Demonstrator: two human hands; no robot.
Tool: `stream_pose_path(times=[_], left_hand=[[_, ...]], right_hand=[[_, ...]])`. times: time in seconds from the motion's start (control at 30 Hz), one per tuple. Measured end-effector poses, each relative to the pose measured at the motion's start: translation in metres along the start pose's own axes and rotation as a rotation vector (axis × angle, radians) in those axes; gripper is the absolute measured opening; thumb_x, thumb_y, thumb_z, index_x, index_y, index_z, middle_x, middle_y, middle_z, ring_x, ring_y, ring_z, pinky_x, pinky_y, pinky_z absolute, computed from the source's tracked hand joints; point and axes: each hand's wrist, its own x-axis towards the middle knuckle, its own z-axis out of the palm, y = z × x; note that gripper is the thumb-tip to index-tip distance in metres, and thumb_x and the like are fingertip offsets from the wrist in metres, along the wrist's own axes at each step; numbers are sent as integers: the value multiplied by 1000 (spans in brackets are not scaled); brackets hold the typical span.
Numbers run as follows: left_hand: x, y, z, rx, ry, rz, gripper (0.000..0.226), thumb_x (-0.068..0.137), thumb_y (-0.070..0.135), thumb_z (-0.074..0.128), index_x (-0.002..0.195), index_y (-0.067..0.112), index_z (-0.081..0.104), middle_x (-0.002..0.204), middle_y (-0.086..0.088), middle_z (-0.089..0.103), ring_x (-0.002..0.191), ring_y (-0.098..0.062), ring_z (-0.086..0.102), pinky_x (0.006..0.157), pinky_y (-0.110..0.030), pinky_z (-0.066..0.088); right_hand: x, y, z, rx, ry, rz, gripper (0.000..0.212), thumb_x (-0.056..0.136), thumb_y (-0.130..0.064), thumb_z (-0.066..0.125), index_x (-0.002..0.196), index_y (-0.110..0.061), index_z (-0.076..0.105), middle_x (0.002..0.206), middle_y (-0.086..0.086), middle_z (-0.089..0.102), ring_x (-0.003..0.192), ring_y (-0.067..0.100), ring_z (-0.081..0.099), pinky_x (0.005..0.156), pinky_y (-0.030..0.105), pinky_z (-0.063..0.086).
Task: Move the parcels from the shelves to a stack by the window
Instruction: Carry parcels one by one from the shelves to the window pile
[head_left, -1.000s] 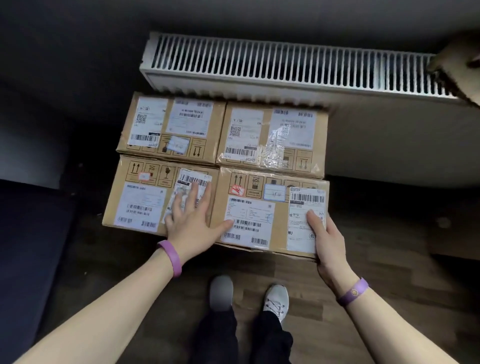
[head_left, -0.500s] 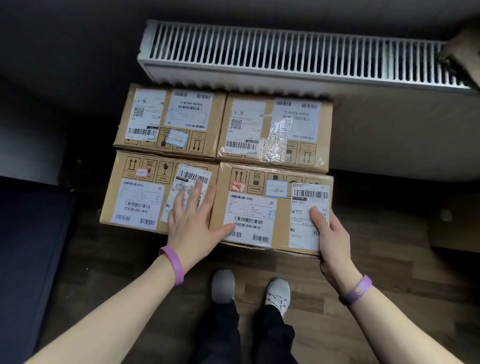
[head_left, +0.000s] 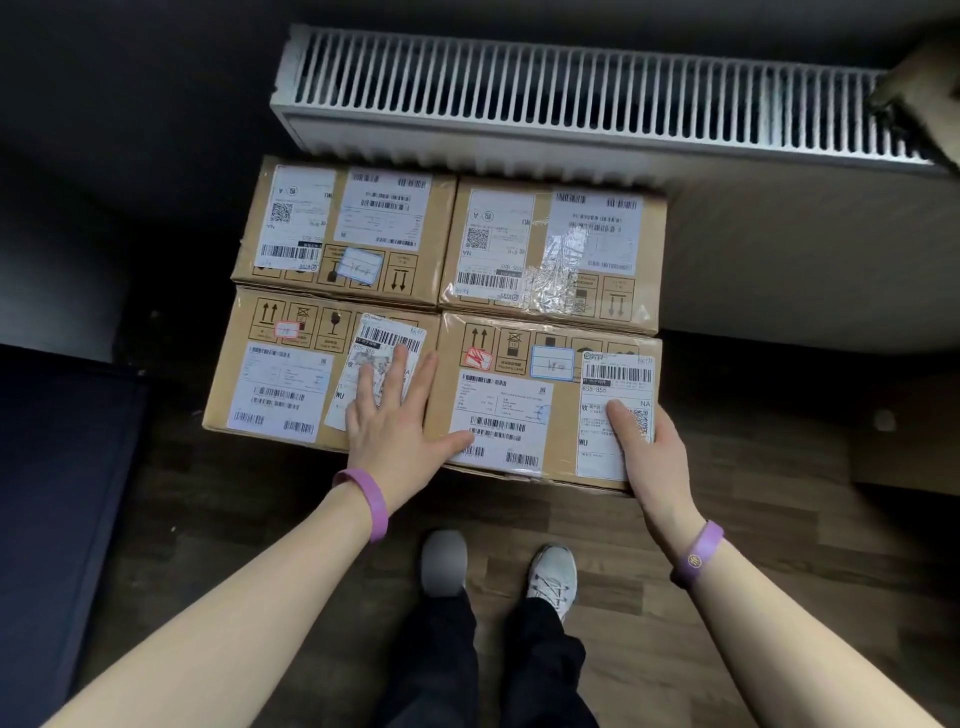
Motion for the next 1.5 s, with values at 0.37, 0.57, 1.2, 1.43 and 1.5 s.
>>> stream_pose_path(times=[0.37,0.57,1.2,1.43,1.5], left_hand=[[-9,2,-44,-186,-104,-28,81,88,49,63,155,34,20,166,3,1,152,-22,-3,121,-51,10],[-29,11,-98,-200,-110,-3,78,89,48,62,154,33,21,165,2,9,151,-23,5,120,-49,14],[-166,-3,-354,-884,19,7,76,93,61,46,155,28,19,159,-1,31,141,-25,36,107,-38,30],[-253,-23,-394,-1720,269,-56,75,92,70,34,154,28,25,140,-7,56,117,-33,61,100,-51,42],[-277,-24,-399,-1838,379,-64,74,93,69,34,154,26,27,137,-8,59,114,-34,62,101,-53,42]], right_hand=[[-32,-59,5,-545,46,-162,46,87,-18,63,131,-11,51,123,9,58,116,29,54,102,44,41],[-72,-105,12,-697,-158,-190,69,95,-32,60,153,-9,31,151,14,41,142,30,36,116,38,26],[-223,-340,27,-289,-375,-496,75,94,-53,57,155,-16,31,160,4,35,142,22,39,108,38,38],[-279,-396,54,217,-798,-229,69,92,-71,39,148,-30,41,149,8,47,132,37,47,97,51,44],[-298,-404,63,240,-897,-192,70,93,-71,36,149,-29,41,151,8,45,137,38,43,105,54,39]])
